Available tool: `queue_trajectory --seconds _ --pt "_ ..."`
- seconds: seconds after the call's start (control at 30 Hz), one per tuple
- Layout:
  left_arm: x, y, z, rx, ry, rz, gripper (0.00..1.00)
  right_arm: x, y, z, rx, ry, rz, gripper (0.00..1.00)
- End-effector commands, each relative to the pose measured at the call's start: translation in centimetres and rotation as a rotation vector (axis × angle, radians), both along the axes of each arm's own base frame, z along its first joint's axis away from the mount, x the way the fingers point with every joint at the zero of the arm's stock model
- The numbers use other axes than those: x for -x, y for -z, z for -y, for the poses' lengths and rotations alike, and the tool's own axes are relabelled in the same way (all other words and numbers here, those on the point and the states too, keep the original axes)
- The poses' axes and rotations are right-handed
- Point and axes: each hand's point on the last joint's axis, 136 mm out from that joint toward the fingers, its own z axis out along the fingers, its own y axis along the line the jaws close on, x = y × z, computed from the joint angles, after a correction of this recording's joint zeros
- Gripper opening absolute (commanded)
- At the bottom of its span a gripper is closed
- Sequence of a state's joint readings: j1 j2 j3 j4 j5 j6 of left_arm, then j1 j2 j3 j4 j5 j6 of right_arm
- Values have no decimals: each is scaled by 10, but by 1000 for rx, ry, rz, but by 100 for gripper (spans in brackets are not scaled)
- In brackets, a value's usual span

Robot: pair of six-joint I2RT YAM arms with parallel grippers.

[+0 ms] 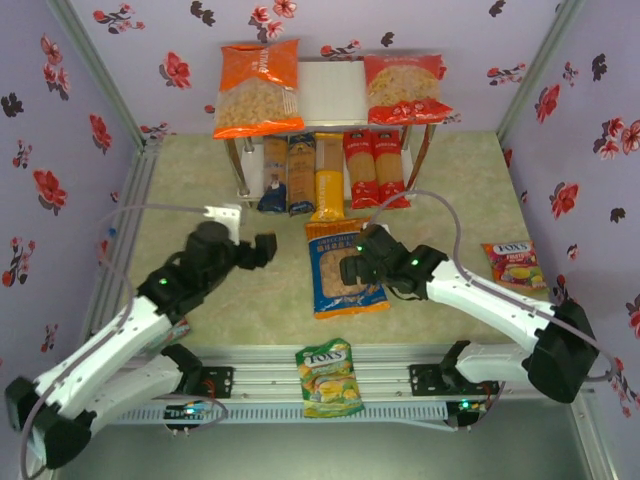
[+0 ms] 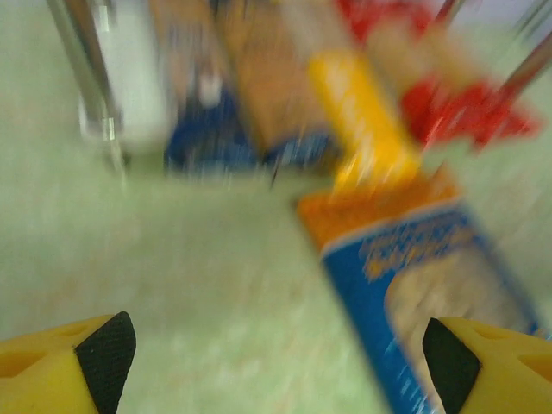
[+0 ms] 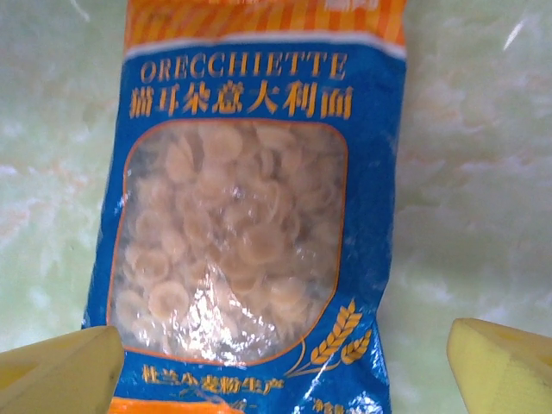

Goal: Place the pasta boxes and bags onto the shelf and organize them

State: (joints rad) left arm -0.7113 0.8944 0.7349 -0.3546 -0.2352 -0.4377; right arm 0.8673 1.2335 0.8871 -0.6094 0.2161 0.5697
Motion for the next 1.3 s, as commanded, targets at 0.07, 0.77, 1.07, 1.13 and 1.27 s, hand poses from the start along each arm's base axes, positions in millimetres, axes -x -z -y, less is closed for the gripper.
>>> queue_trajectory --seconds 0.07,0.77,1.07,1.13,1.27 --pt "11 60 -7 25 -103 -150 93 17 22 1 58 34 -65 98" --pt "13 78 2 120 -90 -169 98 -26 62 -30 180 92 -128 99" --pt "12 78 -7 129 -110 -163 100 -33 78 -46 74 72 -212 99" --pt "12 77 -7 133 -111 -162 100 -32 76 -49 71 62 -221 99" --pt "11 79 -7 138 -110 -166 100 -34 68 -38 109 78 -192 99"
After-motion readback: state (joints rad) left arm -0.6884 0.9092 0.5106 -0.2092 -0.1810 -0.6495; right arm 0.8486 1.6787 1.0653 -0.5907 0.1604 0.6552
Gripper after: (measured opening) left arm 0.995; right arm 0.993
